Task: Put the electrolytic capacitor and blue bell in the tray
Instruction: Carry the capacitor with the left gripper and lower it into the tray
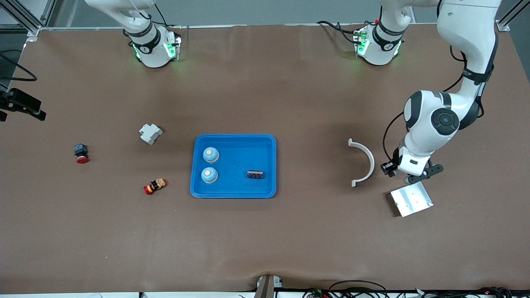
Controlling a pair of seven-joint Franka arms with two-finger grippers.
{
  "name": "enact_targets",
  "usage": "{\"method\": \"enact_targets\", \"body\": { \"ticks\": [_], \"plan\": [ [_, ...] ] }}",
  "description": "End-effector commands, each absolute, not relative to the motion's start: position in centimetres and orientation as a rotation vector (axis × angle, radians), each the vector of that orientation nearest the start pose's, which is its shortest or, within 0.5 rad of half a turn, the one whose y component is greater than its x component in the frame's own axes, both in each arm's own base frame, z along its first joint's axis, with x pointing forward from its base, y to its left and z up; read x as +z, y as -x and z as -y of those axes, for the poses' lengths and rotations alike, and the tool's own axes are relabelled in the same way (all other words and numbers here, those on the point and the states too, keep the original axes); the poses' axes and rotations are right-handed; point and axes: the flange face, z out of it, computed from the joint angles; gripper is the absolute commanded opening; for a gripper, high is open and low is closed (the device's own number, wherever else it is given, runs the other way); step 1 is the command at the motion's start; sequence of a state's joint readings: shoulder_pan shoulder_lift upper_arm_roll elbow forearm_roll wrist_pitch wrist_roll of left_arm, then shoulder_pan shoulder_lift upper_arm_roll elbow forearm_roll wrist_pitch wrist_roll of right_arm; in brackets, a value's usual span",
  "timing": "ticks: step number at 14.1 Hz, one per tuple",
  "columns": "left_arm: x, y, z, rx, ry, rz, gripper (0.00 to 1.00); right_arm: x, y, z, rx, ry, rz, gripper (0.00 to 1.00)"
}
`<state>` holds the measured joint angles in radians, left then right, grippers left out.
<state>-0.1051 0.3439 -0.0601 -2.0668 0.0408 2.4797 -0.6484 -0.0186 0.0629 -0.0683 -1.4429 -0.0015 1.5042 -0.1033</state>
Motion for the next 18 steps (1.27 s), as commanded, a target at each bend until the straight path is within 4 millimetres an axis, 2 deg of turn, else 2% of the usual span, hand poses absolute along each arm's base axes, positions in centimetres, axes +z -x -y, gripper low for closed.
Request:
{"method": "enact_targets", "body": {
  "ticks": [1, 2, 3, 4, 7, 9, 10, 11, 14, 17, 18],
  "plan": [
    [30.2, -59.5, 14.2, -0.016, 3.024, 1.012, 0.0, 64.9, -56.2, 5.2, 0.018, 3.145, 0.053, 1.0],
    [30.7, -59.4, 15.9, 0.02, 2.95, 1.197, 0.0, 64.9, -56.2, 5.4, 0.017, 3.142, 0.08, 1.0],
    [30.7, -58.5, 19.1, 0.049, 2.906, 1.303, 0.0, 64.9, -56.1, 5.5, 0.017, 3.14, 0.078, 1.0],
    [30.9, -58.4, 20.9, 0.068, 2.855, 1.406, 0.0, 64.9, -56.1, 5.4, 0.017, 3.141, 0.068, 1.0],
    [32.2, -56.8, 26.9, 0.076, 2.801, 1.512, 0.0, 65.1, -56.1, 5.4, 0.012, 3.141, 0.078, 1.0],
    [34.3, -57.1, 29.6, 0.053, 2.734, 1.706, 0.0, 65.1, -56.1, 5.3, 0.012, 3.144, 0.068, 1.0],
    [34.7, -56.3, 31.8, 0.048, 2.701, 1.766, 0.0, 65.0, -56.2, 5.3, 0.015, 3.145, 0.06, 1.0],
    [34.5, -55.5, 33.9, 0.056, 2.66, 1.824, 0.0, 65.0, -56.1, 5.5, 0.014, 3.137, 0.038, 1.0],
    [33.3, -53.7, 38.5, 0.027, 2.484, 2.02, 0.0, 64.9, -56.1, 6.3, 0.004, 3.087, 0.006, 1.0],
    [31.3, -52.7, 42.5, 0.029, 2.294, 2.216, 0.0, 65.1, -56.2, 6.3, -0.011, 3.085, 0.01, 1.0],
    [30.0, -52.5, 43.7, 0.023, 2.217, 2.255, 0.0, 65.1, -56.1, 6.4, -0.007, 3.094, 0.012, 1.0]
  ]
}}
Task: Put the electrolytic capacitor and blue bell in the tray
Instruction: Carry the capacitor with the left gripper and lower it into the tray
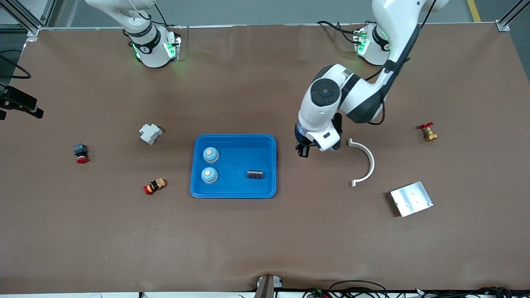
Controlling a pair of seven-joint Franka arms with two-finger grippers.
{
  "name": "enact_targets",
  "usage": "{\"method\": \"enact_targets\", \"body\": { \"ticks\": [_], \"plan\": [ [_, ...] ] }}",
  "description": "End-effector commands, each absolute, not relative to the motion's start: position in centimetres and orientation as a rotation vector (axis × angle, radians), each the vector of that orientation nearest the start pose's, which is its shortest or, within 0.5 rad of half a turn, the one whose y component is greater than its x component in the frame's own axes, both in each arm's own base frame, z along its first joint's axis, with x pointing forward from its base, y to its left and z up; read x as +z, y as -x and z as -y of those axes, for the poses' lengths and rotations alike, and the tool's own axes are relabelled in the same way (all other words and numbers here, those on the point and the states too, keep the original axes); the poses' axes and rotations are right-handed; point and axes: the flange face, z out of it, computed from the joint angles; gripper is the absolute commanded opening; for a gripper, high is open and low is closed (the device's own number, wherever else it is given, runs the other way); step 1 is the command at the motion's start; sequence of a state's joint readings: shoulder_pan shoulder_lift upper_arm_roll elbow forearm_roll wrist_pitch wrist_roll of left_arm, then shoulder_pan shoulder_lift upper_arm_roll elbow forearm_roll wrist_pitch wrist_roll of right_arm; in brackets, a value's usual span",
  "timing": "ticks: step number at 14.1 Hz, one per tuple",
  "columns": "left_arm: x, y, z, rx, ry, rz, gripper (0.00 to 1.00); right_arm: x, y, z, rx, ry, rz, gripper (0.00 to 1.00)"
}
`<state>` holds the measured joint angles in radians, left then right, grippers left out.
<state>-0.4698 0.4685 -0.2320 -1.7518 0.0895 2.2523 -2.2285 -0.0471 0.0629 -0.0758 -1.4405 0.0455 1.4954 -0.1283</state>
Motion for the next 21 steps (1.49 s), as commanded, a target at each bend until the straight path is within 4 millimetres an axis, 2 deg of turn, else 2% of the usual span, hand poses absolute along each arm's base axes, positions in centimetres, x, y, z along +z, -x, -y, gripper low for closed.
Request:
{"method": "enact_targets", "body": {
  "ticks": [1, 3, 5, 8, 11, 14, 18, 21],
  "plan": [
    [29.0, -52.3, 45.3, 0.006, 2.166, 2.267, 0.0, 65.1, -56.1, 6.0, -0.006, 3.096, 0.023, 1.0],
    [27.5, -52.0, 47.7, -0.023, 2.069, 2.323, 0.0, 65.1, -56.1, 6.0, -0.008, 3.098, 0.023, 1.0],
    [27.1, -50.7, 50.1, -0.033, 2.048, 2.341, 0.0, 65.1, -56.2, 6.1, -0.011, 3.099, 0.02, 1.0],
    [26.8, -49.5, 52.4, -0.078, 2.062, 2.343, 0.0, 65.1, -56.2, 5.9, -0.013, 3.1, 0.025, 1.0],
    [25.6, -48.7, 54.5, -0.114, 2.086, 2.307, 0.0, 65.1, -56.2, 5.9, -0.013, 3.102, 0.025, 1.0],
    [24.2, -47.4, 56.0, -0.185, 2.156, 2.227, 0.0, 65.2, -56.3, 5.9, -0.018, 3.096, 0.023, 1.0],
    [22.5, -47.2, 56.8, -0.194, 2.202, 2.175, 0.0, 65.2, -56.2, 5.8, -0.015, 3.1, 0.03, 1.0],
    [21.9, -46.8, 57.3, -0.191, 2.241, 2.151, 0.0, 65.5, -56.2, 5.7, -0.027, 3.101, 0.04, 1.0]
  ]
}}
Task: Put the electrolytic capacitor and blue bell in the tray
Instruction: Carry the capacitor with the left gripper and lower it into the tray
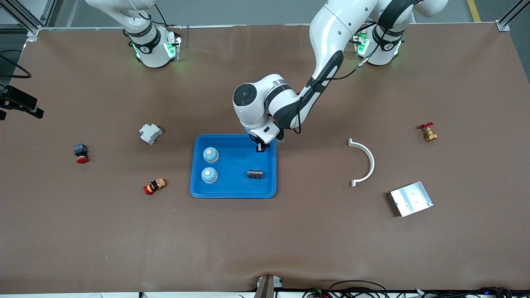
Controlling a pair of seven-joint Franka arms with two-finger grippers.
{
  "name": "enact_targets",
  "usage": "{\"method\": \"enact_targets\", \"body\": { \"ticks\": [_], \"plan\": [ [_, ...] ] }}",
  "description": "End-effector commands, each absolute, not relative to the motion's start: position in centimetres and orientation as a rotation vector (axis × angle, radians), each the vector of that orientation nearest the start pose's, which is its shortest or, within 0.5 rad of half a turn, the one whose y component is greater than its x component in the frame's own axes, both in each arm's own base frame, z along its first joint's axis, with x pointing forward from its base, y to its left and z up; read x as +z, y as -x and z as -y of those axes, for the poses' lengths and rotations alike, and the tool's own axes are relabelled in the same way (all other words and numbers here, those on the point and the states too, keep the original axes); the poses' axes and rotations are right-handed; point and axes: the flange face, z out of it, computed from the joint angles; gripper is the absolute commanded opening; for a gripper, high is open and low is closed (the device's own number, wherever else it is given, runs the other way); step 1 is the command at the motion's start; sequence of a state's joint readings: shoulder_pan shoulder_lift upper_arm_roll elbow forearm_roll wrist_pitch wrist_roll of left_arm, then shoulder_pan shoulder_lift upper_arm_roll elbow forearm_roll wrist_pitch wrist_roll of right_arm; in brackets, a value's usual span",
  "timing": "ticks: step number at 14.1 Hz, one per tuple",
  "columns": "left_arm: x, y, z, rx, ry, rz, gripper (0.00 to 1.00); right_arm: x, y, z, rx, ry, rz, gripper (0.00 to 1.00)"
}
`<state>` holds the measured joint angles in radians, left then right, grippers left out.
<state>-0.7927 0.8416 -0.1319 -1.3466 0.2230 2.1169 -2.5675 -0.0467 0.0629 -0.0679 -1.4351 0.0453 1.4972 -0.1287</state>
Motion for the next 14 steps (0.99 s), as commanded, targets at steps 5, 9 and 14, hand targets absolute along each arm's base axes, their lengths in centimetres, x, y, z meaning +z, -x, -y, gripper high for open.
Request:
{"method": "enact_targets", "body": {
  "ticks": [5, 9, 14],
  "plan": [
    [21.3, -47.5, 57.3, -0.192, 2.301, 2.142, 0.0, 65.5, -56.3, 5.8, -0.034, 3.103, 0.037, 1.0],
    [20.3, -47.8, 57.5, -0.178, 2.36, 2.136, 0.0, 65.6, -56.4, 5.8, -0.039, 3.103, 0.042, 1.0],
    [18.7, -47.5, 57.4, -0.174, 2.364, 2.106, 0.0, 65.6, -56.3, 6.0, -0.037, 3.102, 0.035, 1.0]
  ]
}}
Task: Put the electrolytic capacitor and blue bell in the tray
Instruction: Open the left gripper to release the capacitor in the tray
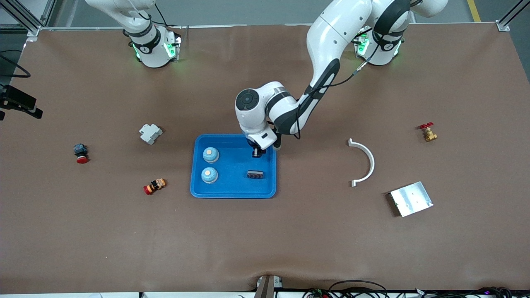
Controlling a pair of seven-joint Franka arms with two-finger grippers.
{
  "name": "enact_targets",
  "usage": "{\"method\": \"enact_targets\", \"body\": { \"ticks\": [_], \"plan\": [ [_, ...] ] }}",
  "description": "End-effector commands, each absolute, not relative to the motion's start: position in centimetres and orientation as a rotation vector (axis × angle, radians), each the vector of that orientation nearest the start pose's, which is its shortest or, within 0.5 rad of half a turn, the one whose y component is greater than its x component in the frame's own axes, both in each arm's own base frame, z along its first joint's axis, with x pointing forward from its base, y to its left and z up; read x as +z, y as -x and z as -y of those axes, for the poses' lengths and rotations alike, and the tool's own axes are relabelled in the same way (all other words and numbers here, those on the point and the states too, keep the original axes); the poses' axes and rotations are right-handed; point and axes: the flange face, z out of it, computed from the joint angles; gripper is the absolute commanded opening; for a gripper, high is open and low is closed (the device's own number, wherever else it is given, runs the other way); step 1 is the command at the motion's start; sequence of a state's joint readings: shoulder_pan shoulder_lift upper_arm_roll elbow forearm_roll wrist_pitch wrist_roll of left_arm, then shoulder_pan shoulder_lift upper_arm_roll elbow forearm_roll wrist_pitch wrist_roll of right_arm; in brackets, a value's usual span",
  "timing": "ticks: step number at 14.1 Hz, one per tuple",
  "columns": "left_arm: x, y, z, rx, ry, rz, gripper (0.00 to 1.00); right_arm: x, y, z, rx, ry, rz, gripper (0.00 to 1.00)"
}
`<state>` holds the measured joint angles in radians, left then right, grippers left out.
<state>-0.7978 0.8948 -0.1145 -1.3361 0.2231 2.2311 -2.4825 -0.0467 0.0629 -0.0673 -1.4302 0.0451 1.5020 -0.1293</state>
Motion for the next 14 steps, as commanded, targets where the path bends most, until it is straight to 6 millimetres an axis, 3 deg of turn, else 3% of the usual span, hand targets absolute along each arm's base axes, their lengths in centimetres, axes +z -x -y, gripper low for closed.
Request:
{"method": "enact_targets", "body": {
  "ticks": [1, 8, 9, 10, 14],
  "plan": [
    [18.5, -47.5, 57.5, -0.172, 2.369, 2.106, 0.0, 65.6, -56.3, 6.0, -0.036, 3.103, 0.037, 1.0],
    [17.4, -47.3, 57.5, -0.186, 2.397, 2.071, 0.0, 65.5, -56.4, 6.0, -0.034, 3.102, 0.037, 1.0],
    [17.6, -47.3, 57.5, -0.187, 2.407, 2.06, 0.73, 65.4, -56.3, 6.1, -0.031, 3.097, 0.033, 1.0],
    [17.5, -47.3, 57.5, -0.187, 2.409, 2.055, 1.0, 65.5, -56.3, 6.2, -0.032, 3.102, 0.032, 1.0],
    [19.9, -47.7, 57.3, -0.2, 2.41, 2.05, 1.0, 65.6, -56.3, 5.9, -0.037, 3.102, 0.039, 1.0]
  ]
}}
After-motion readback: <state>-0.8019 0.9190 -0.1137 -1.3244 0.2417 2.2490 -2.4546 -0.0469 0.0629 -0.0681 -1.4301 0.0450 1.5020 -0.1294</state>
